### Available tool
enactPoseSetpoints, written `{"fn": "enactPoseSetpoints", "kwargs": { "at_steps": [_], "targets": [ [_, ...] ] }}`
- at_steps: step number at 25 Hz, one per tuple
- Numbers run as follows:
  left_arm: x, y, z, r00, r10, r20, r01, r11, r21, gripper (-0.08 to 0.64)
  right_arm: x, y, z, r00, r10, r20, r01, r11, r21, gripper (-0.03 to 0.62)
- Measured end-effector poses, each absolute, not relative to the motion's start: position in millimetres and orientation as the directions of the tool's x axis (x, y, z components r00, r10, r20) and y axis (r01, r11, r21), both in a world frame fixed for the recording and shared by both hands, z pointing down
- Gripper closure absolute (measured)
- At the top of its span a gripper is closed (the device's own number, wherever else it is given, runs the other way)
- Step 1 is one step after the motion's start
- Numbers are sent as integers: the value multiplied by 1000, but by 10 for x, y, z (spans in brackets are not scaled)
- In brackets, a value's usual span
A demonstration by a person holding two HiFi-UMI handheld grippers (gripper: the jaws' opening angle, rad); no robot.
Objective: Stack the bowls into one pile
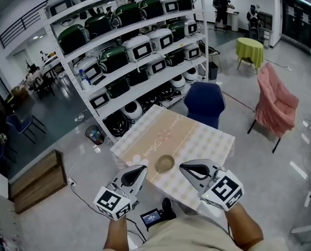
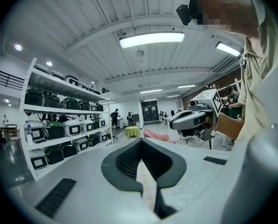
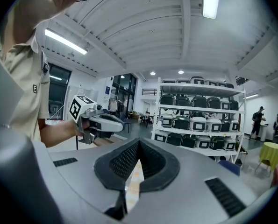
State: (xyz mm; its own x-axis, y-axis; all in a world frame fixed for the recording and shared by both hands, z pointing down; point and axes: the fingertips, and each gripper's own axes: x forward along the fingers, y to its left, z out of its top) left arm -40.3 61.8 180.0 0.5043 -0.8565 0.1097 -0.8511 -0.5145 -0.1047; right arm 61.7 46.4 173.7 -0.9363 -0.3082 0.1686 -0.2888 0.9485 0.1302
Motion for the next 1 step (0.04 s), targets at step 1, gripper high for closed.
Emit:
{"fn": "enactPoseSetpoints", "kwargs": {
  "at_steps": [1],
  "targets": [
    [-380, 593, 1814, 502, -858, 110, -852, -513, -107, 554, 641, 438, 1754, -937, -307, 167, -288, 949, 129, 589]
  ]
}}
